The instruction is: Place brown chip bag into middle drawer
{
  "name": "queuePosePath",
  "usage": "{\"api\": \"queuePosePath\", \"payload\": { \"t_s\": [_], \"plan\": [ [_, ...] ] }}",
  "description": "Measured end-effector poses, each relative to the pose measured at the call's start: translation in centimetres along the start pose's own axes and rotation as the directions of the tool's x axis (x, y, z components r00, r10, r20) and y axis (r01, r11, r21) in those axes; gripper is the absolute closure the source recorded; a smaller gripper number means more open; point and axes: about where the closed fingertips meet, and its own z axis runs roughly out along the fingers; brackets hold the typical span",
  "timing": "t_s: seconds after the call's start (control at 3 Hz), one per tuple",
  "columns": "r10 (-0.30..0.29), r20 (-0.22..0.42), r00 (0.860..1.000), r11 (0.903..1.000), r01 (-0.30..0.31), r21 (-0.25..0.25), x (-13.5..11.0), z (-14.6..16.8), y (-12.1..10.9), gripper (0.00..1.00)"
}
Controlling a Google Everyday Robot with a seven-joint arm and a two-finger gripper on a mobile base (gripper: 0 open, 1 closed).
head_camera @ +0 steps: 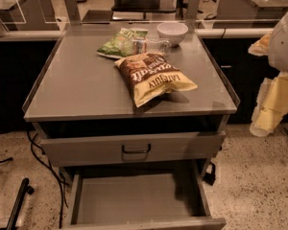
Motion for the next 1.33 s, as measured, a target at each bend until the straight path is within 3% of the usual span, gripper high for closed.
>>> {"api": "queuePosePath", "payload": {
  "t_s": [0.33, 0.67, 1.0, 1.33],
  "plan": [
    [0.002, 0.005, 1.0, 0.9999, -0.002, 0.012, -0.3, 0.1, -0.4, 0.0],
    [0.029, 0.049, 0.998, 0.9988, -0.03, 0.038, -1.4, 0.9, -1.7, 0.0],
    [0.086, 0.123, 0.989, 0.9932, -0.094, 0.068, -2.8, 1.8, -4.0, 0.0],
    [0.156, 0.213, 0.965, 0.9799, -0.178, 0.089, -5.7, 3.8, -7.2, 0.0]
  ]
}}
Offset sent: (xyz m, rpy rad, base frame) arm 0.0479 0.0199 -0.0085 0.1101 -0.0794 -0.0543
